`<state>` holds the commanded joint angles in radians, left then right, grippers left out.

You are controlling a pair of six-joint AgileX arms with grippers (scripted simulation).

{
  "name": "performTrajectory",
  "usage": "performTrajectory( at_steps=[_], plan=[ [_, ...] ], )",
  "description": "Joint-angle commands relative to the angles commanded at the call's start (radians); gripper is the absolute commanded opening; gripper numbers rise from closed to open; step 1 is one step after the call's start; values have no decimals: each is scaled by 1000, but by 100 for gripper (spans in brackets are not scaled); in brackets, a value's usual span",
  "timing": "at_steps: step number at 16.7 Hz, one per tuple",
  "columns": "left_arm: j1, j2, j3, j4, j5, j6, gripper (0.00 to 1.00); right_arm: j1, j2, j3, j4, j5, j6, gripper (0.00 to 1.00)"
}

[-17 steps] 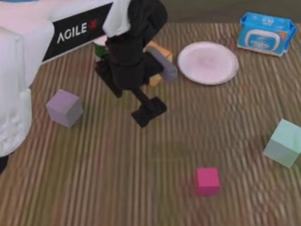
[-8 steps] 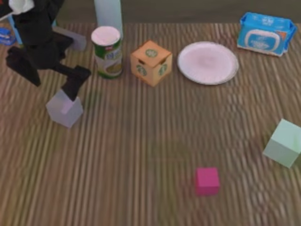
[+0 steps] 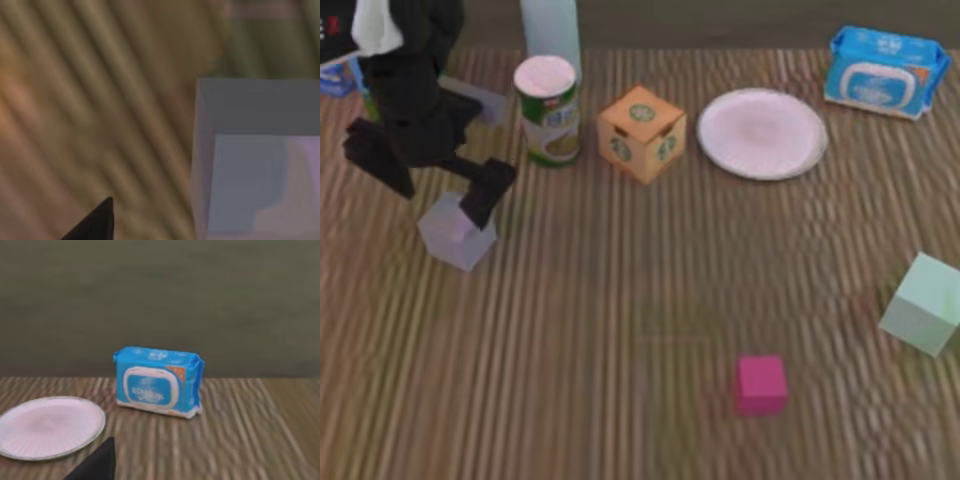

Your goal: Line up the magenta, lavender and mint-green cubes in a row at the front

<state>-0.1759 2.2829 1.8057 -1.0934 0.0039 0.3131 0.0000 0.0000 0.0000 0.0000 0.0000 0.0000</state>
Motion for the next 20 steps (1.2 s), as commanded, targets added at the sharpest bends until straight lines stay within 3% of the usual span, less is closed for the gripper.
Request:
performTrajectory(
  at_steps=[5,10,20],
  plan=[
    [1,60,-113,175,1,2,100,0,0,0,0,0,0,100],
    [1,66,-124,190,1,2,100,0,0,0,0,0,0,100],
    [1,66,-124,190,1,2,25,0,0,0,0,0,0,100]
  ],
)
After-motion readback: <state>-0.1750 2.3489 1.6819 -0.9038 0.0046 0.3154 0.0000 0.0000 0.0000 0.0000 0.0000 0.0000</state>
